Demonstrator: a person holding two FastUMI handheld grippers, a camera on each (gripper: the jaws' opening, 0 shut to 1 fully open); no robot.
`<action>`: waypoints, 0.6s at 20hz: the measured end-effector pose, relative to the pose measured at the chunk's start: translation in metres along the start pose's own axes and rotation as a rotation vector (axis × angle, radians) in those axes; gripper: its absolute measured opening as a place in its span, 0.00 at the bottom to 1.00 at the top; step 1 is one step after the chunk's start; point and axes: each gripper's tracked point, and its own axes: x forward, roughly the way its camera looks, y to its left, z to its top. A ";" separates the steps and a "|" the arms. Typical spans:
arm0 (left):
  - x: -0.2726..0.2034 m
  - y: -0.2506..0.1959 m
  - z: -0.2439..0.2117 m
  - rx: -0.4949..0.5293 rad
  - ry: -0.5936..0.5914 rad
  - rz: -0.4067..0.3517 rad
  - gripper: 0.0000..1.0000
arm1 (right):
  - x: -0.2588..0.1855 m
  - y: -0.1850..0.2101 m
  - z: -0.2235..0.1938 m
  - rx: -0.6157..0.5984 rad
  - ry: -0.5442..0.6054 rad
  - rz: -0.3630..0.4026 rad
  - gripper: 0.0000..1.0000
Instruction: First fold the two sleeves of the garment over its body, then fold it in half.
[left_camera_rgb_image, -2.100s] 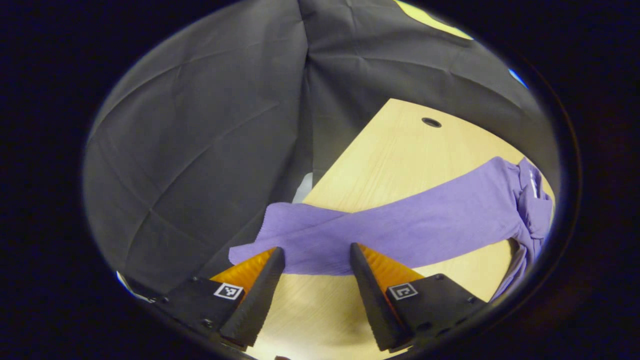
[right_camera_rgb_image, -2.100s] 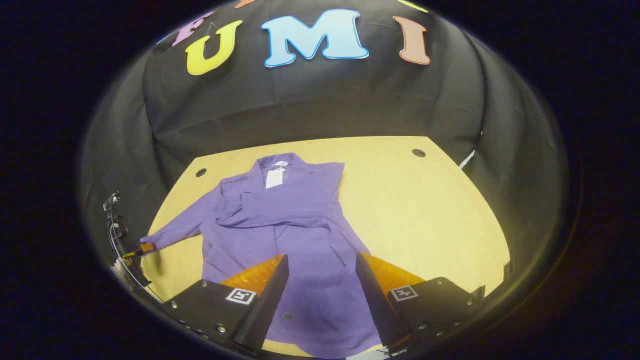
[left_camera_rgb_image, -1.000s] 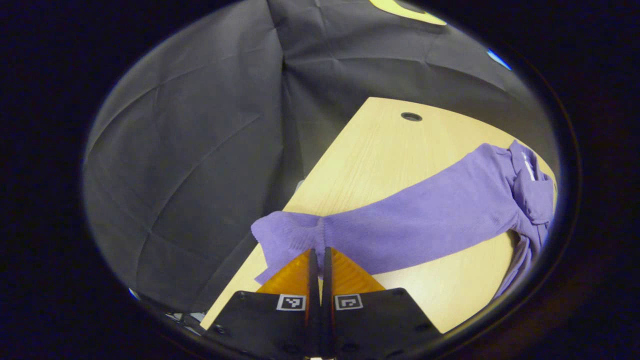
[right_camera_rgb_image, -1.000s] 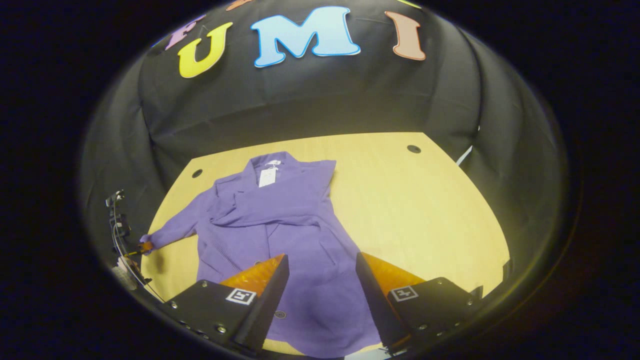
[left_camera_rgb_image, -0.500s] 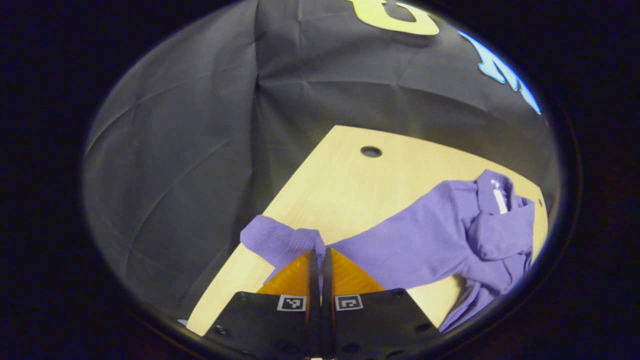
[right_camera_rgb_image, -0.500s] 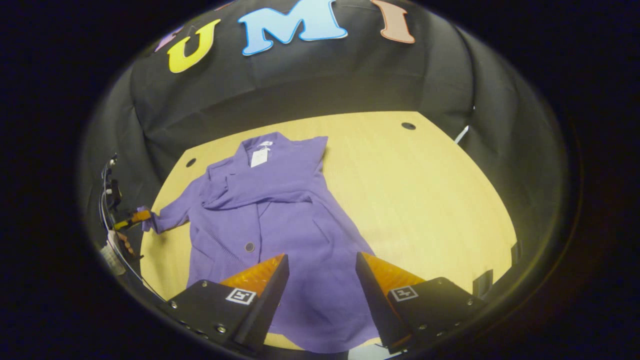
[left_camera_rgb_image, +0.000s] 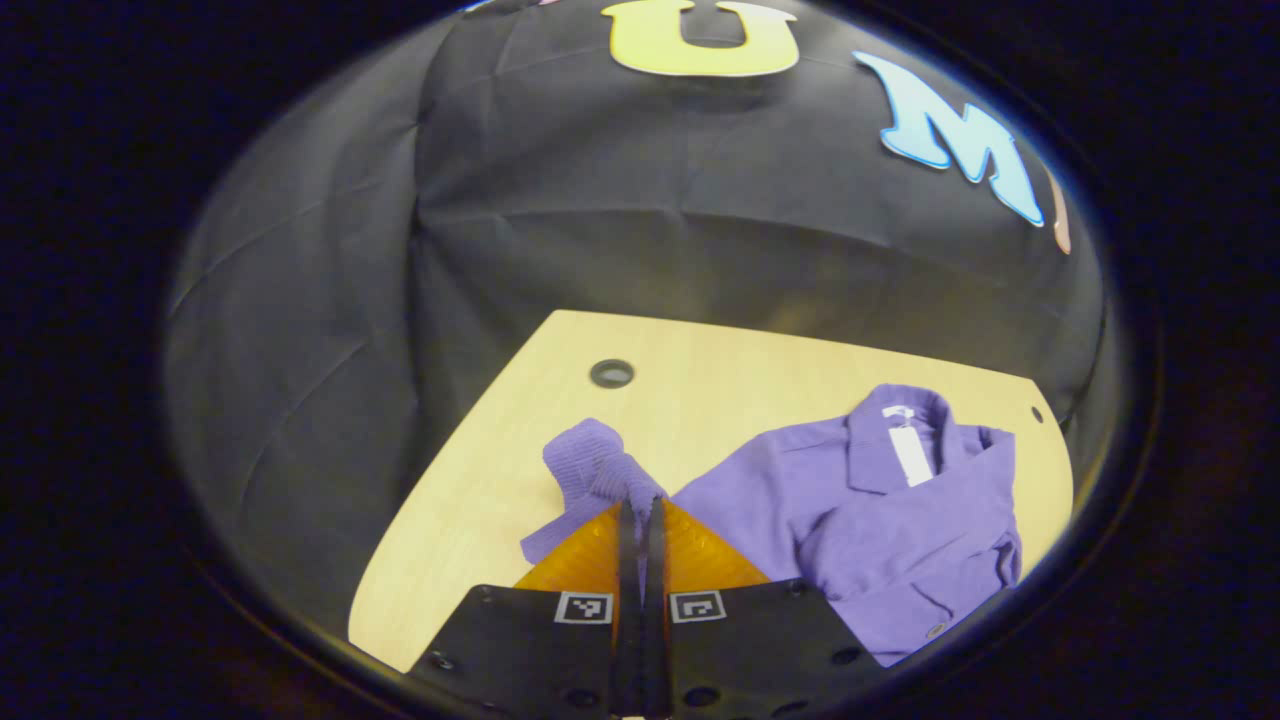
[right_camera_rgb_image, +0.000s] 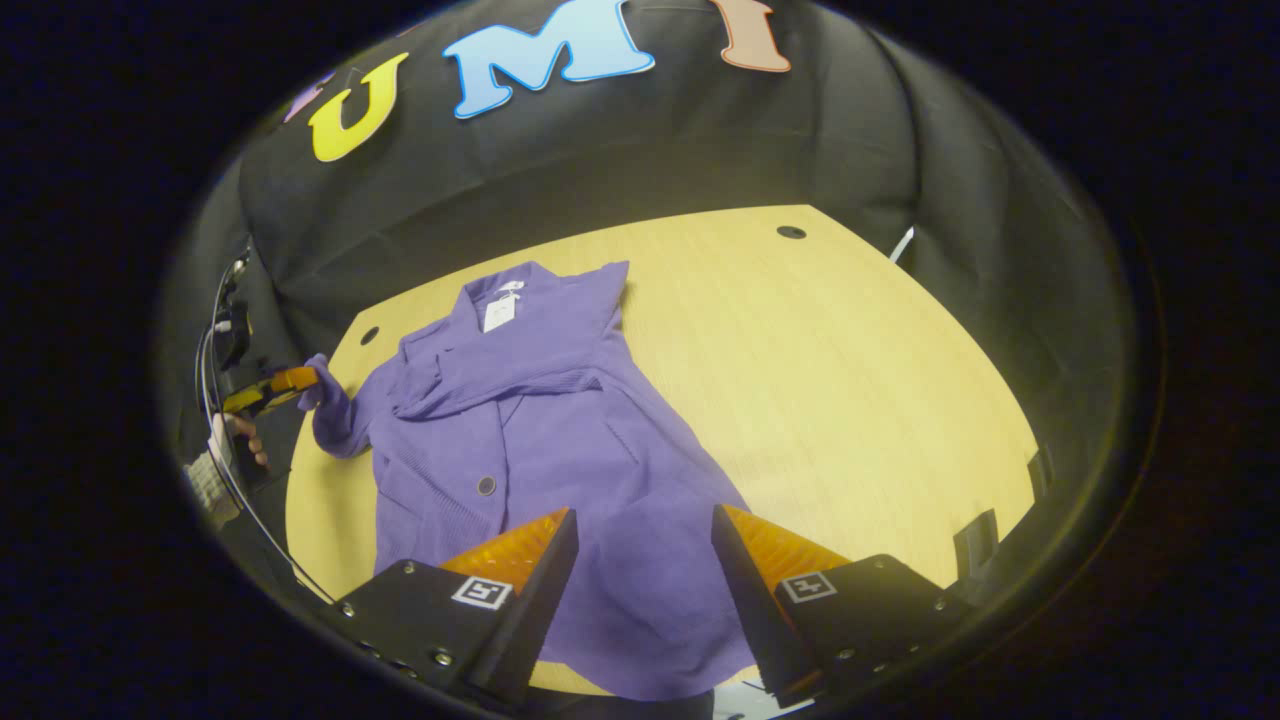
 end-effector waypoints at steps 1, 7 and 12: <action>0.003 -0.018 0.004 0.013 -0.004 -0.025 0.06 | 0.000 -0.001 -0.002 0.005 0.004 -0.001 0.82; 0.015 -0.128 0.025 0.078 -0.040 -0.183 0.06 | -0.002 -0.011 -0.014 0.042 0.023 -0.013 0.82; 0.011 -0.213 0.017 0.161 -0.023 -0.313 0.07 | 0.000 -0.023 -0.023 0.066 0.043 -0.024 0.82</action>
